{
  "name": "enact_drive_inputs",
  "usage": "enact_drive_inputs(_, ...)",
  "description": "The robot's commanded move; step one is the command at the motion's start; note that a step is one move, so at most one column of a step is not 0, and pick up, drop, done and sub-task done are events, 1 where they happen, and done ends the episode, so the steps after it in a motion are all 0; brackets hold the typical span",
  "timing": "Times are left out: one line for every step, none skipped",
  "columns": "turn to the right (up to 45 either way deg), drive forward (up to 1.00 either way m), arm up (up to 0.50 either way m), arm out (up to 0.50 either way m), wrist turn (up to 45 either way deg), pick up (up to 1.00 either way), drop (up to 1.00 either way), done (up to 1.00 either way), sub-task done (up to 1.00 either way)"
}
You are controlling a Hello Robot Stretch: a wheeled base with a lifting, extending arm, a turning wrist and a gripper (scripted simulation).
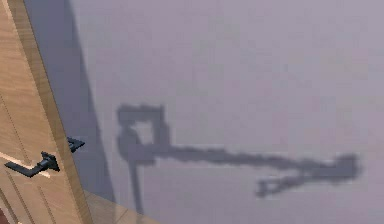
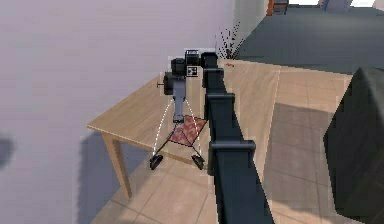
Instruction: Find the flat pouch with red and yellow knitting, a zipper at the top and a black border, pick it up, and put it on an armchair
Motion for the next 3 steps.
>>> enact_drive_inputs(0.0,0.0,0.0,0.0,45.0,0.0,0.0,0.0,0.0)
enact_drive_inputs(0.0,0.0,0.0,0.0,45.0,0.0,0.0,0.0,0.0)
enact_drive_inputs(0.0,0.0,0.0,0.0,45.0,0.0,0.0,0.0,0.0)
